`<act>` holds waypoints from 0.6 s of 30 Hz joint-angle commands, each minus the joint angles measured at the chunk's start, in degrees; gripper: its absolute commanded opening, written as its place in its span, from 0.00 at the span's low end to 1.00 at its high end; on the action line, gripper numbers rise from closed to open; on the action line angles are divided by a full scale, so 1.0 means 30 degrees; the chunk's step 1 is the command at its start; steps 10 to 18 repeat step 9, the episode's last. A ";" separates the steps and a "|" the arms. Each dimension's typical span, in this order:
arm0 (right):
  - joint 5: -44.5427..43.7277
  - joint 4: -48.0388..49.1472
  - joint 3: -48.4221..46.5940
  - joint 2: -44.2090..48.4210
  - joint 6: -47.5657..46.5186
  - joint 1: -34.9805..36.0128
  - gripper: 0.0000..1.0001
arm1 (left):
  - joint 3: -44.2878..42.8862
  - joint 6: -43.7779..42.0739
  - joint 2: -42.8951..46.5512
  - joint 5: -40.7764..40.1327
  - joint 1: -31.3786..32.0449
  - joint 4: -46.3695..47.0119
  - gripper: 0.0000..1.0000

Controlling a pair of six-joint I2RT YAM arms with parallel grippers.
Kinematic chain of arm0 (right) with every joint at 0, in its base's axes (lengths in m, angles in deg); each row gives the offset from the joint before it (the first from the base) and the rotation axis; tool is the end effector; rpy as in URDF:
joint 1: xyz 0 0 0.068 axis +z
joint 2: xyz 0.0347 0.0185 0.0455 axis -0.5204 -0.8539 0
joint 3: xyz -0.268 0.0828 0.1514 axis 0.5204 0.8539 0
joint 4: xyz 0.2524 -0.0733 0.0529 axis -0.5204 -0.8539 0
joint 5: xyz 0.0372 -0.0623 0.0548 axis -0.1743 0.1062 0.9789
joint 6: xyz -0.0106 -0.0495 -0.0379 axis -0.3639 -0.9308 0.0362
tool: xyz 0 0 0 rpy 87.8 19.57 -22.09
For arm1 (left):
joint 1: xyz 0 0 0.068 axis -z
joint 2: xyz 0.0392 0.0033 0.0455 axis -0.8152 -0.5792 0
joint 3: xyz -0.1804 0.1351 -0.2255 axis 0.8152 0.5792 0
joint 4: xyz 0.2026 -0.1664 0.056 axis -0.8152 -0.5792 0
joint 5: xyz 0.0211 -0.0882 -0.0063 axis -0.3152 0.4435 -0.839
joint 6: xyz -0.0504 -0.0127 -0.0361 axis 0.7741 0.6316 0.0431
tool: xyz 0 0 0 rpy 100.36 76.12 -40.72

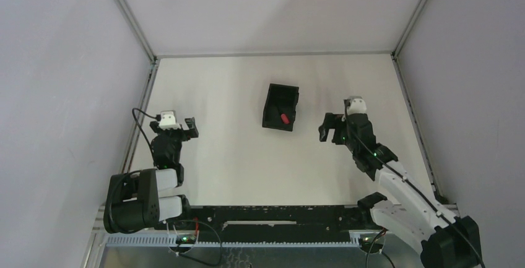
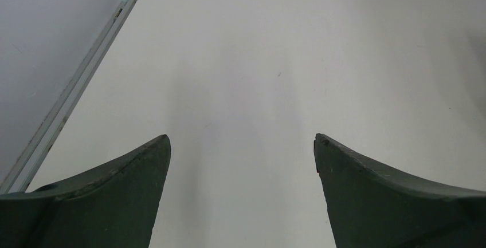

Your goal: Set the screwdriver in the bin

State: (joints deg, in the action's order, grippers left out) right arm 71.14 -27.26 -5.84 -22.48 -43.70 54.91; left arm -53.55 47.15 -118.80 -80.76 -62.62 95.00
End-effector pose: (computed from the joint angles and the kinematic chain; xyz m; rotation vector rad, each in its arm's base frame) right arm 0.1754 0.0685 0.2706 -0.0678 2.1325 0.2382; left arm 0.2034 0.0245 0.1970 -0.0595 1.6258 0.0328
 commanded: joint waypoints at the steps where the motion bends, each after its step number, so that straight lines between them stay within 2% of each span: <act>1: -0.1112 0.1861 0.1347 0.1587 0.1488 -0.1076 1.00 | -0.0881 0.0122 0.0004 0.0074 0.0118 0.0851 1.00; 9: -0.1548 0.2104 0.2905 0.2389 0.1838 -0.1229 1.00 | -0.0883 0.0122 -0.0010 0.0078 0.0114 0.0848 1.00; 18: -0.1548 0.2104 0.2905 0.2389 0.1838 -0.1229 1.00 | -0.0883 0.0122 -0.0010 0.0078 0.0114 0.0848 1.00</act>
